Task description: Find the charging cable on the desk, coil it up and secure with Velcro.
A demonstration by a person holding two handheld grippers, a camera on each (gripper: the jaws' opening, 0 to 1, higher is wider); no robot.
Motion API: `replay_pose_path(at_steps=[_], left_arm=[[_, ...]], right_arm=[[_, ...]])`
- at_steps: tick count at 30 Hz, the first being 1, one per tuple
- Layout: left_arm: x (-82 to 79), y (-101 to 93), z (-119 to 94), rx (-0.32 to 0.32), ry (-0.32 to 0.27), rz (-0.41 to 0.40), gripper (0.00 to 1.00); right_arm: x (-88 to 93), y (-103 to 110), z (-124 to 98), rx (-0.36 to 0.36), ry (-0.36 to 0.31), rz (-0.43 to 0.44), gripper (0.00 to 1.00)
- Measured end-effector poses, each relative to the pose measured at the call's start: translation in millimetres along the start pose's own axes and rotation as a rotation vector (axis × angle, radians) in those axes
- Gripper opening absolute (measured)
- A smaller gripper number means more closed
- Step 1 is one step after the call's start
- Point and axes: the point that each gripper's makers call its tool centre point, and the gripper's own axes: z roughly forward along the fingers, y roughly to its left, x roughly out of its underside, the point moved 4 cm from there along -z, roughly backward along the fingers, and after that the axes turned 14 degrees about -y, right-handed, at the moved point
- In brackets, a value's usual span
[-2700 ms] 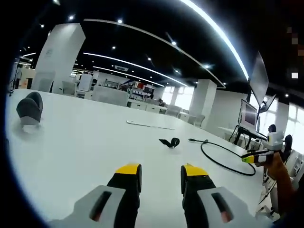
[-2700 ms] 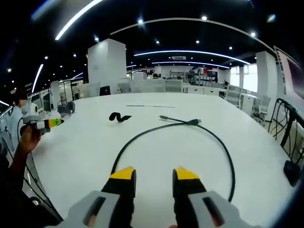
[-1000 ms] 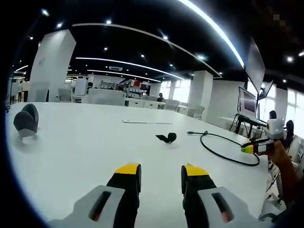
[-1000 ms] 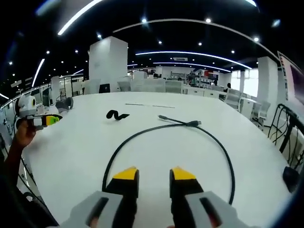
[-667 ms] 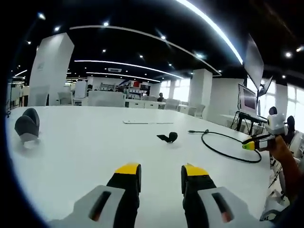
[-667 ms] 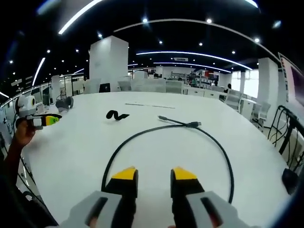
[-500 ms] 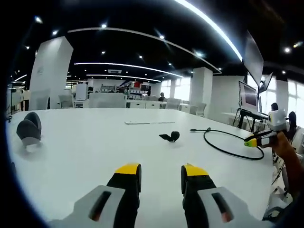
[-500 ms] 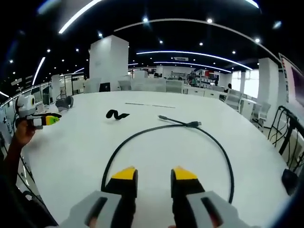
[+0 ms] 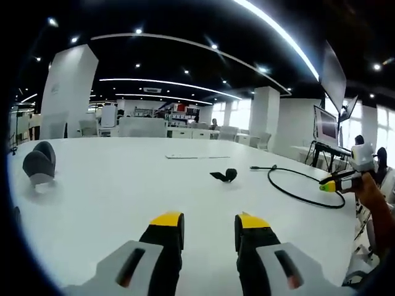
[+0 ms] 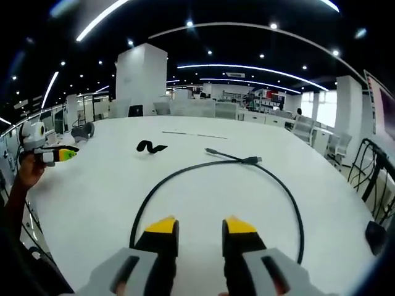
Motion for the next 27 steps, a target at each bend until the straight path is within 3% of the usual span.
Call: replay_pose_path(at_steps=[27], left_arm=[[3.5, -0.3, 1.4, -0.005, 0.007, -0.017, 0.33]], right_arm=[[4.6, -2.0, 3.5, -0.001, 0.011, 0.003, 0.29]])
